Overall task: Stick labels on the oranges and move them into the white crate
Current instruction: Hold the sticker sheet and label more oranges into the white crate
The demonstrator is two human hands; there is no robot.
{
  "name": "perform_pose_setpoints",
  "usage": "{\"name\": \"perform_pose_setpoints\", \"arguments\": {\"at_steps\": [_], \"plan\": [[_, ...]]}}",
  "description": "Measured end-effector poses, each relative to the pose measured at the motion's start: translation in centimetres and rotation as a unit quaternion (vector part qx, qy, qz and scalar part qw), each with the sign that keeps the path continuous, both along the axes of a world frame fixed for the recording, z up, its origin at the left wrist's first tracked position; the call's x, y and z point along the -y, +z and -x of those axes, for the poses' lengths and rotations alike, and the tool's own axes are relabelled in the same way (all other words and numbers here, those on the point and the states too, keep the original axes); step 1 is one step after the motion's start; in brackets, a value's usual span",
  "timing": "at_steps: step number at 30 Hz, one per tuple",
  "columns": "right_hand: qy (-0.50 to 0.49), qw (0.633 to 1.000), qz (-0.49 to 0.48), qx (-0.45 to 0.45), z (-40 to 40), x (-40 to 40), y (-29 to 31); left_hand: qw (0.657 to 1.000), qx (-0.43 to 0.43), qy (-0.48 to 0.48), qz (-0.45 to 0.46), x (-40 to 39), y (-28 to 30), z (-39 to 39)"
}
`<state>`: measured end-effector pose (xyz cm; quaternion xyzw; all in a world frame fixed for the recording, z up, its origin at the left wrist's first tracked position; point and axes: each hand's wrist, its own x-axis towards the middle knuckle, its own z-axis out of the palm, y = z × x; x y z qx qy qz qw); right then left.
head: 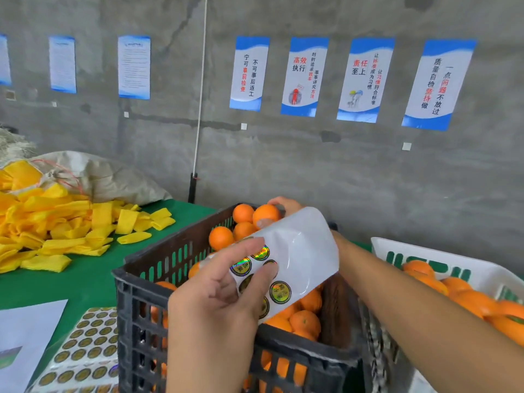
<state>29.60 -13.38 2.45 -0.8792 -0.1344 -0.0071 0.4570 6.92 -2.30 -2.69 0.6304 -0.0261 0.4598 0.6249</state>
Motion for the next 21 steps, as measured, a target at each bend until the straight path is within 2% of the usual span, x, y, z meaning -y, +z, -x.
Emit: {"name": "perform_pose_setpoints", "arguments": {"at_steps": [3,6,9,13,21], "plan": [[0.046,0.991,0.024,0.121,0.9,2.0,0.6,0.999,0.008,-0.05,-0.005,2.0,0.3,0.3],[0.055,0.986,-0.045,0.148,2.6,4.4,0.8,0.996,-0.001,-0.093,0.014,3.5,0.3,0.2],[0.038,0.979,-0.137,0.148,6.1,8.0,0.1,0.999,-0.022,-0.044,-0.011,4.6,0.2,0.1],[-0.022,0.962,-0.108,0.251,11.9,12.5,-2.1,1.0,-0.019,0.005,-0.024,5.9,0.2,0.5],[-0.109,0.908,-0.231,0.332,19.4,16.2,-6.7,0.996,0.021,0.013,-0.085,8.7,0.6,1.5]]}}
